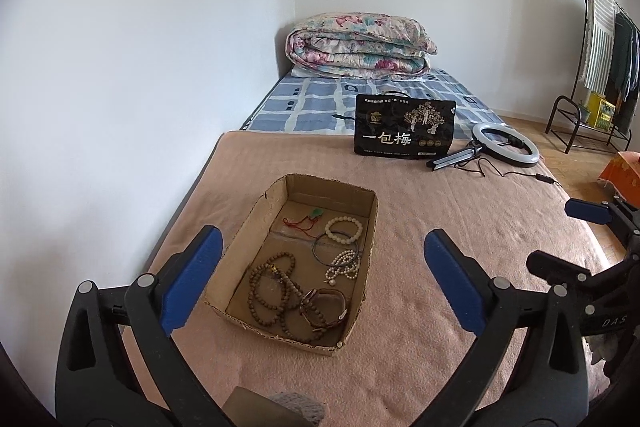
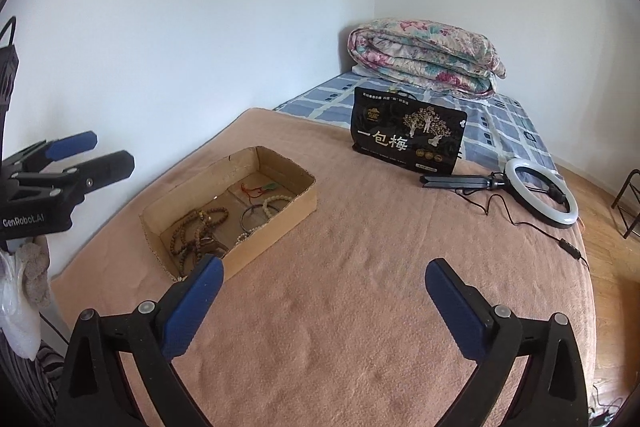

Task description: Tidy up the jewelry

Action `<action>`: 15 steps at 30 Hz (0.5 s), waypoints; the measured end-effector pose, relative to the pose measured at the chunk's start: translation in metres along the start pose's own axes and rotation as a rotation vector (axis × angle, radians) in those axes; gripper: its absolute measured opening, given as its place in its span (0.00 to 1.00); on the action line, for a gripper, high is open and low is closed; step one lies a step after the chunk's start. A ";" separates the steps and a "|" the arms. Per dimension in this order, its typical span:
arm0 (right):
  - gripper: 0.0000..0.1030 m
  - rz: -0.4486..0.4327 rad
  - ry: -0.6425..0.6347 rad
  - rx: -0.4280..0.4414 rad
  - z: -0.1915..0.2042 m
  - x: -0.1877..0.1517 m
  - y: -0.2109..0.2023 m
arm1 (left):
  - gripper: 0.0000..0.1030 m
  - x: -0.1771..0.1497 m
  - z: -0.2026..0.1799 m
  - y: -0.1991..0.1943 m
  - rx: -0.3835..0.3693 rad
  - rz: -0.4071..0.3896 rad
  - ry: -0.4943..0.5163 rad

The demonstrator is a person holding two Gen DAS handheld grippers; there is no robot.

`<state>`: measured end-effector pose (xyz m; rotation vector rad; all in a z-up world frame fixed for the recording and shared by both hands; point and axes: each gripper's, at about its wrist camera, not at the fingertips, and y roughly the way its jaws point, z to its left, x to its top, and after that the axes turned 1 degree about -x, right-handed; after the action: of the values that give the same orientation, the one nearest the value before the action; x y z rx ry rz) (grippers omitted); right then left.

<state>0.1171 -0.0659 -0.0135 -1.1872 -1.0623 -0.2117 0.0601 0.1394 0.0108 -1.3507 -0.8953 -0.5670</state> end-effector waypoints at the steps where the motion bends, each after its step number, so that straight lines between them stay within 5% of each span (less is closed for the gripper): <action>1: 1.00 -0.007 0.003 -0.007 -0.001 0.002 -0.001 | 1.00 -0.001 0.000 -0.001 0.009 -0.002 0.002; 15: 1.00 -0.006 0.032 -0.062 -0.014 -0.003 0.003 | 1.00 -0.005 -0.009 -0.013 0.002 -0.024 0.024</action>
<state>0.1247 -0.0774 -0.0173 -1.2328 -1.0380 -0.2693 0.0494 0.1276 0.0144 -1.3301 -0.8930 -0.5997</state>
